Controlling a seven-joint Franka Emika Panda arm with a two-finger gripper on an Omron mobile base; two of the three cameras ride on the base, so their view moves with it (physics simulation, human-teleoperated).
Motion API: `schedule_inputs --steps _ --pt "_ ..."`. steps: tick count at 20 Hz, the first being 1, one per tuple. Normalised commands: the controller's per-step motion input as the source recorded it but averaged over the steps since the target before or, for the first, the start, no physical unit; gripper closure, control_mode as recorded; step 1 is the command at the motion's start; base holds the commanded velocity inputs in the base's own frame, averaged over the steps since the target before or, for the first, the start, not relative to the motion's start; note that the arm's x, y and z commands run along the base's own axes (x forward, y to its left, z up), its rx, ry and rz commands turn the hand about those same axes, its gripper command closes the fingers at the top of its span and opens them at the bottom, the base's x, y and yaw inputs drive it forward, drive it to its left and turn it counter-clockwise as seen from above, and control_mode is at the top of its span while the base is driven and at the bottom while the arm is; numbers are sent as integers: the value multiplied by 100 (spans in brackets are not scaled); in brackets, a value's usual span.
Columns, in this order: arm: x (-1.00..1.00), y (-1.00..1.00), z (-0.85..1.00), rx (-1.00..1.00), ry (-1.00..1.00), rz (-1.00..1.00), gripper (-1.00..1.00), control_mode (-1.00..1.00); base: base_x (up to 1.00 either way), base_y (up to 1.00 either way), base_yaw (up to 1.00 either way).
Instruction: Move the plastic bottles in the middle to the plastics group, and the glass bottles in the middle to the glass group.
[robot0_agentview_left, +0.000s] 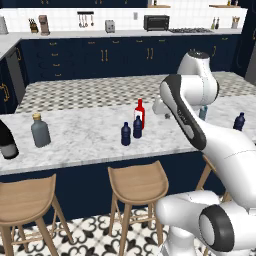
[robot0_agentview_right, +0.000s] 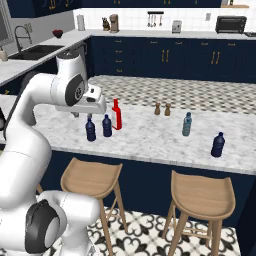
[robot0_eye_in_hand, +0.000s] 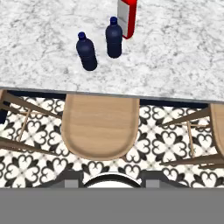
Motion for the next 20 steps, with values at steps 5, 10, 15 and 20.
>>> schedule_inputs --steps 5,10,15,20 --pt "-4 2 -2 0 -1 0 -100 -100 0 0 0" --pt "-17 38 11 0 -19 5 -100 -100 0 0 0" --pt "2 69 16 0 -22 4 -100 -100 0 0 0" --pt "49 49 -2 0 -11 0 -100 -100 0 0 0"
